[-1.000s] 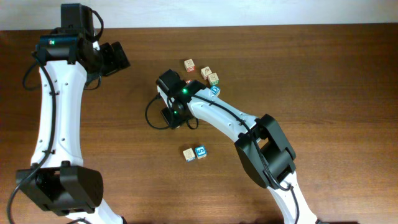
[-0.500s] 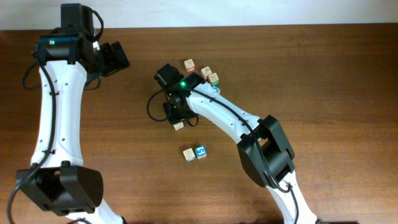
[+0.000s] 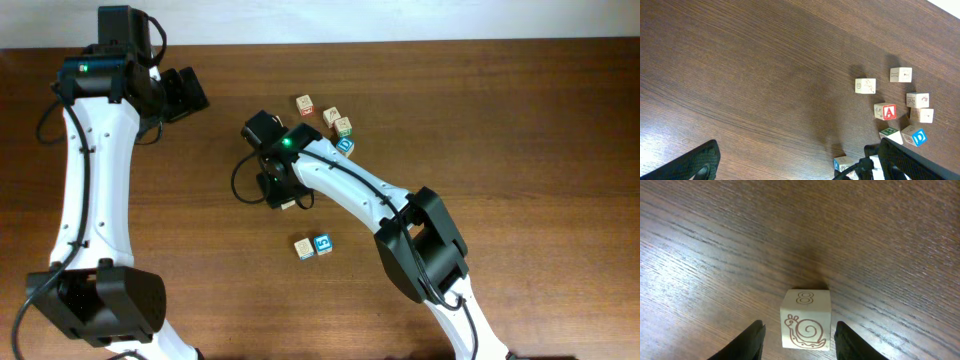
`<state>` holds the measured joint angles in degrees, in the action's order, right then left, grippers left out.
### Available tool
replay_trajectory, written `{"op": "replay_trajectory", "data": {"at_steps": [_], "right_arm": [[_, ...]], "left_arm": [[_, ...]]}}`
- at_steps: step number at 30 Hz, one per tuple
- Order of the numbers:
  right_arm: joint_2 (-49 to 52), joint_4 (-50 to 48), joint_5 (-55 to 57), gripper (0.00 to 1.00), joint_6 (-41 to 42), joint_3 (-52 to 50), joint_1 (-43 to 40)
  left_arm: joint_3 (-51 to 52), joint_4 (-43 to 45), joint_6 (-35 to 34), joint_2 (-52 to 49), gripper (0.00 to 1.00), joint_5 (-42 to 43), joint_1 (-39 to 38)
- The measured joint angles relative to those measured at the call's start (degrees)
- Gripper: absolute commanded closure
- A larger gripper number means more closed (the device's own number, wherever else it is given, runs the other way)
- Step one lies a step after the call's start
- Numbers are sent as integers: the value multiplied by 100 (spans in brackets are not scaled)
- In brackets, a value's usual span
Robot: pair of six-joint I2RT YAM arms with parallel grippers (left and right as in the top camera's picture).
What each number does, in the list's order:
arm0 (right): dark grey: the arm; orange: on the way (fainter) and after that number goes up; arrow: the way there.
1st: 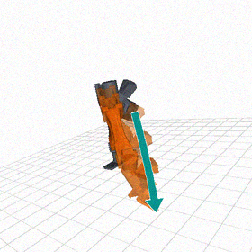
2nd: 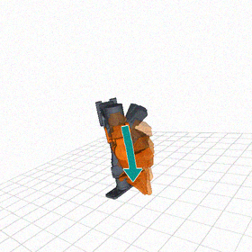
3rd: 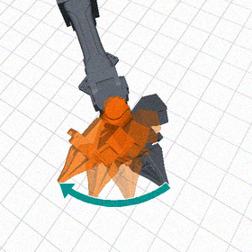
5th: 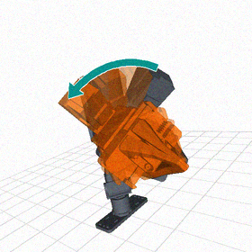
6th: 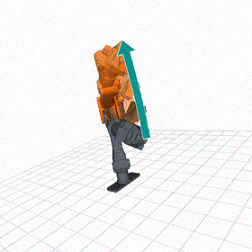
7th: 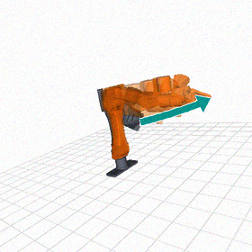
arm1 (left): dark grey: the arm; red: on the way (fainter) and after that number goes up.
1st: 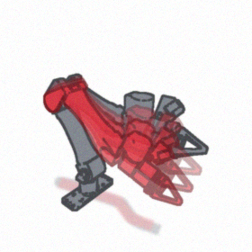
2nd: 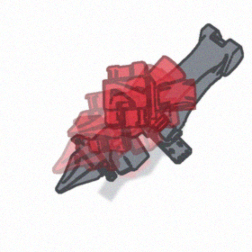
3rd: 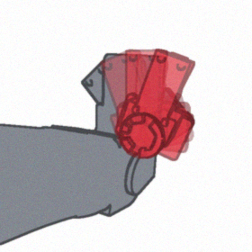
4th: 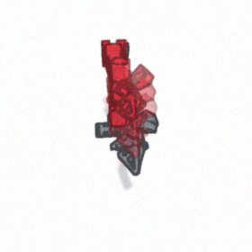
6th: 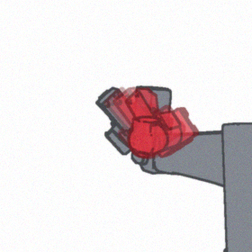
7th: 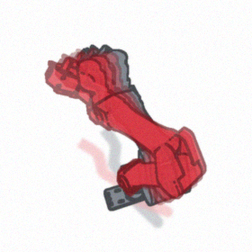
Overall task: Rotate 4 blocks
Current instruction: 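Place the snail block next to the blue 5 block with the right gripper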
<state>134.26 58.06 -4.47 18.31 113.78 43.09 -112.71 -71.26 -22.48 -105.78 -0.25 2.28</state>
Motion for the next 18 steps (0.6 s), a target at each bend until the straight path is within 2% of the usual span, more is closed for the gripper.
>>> {"op": "replay_trajectory", "data": {"at_steps": [4,5,9,14,18], "right_arm": [[9,-116,61,65,138,-199,0],[9,-129,61,70,149,-199,0],[9,-70,87,77,243,-181,0],[-33,1287,151,77,282,730,-79],[-765,2728,173,78,291,1193,-380]], "left_arm": [[0,0,0,0,1,0,0],[0,2,0,0,1,0,0],[0,0,0,0,1,2,0],[0,2,0,0,1,0,0],[0,2,0,0,1,0,0]]}}
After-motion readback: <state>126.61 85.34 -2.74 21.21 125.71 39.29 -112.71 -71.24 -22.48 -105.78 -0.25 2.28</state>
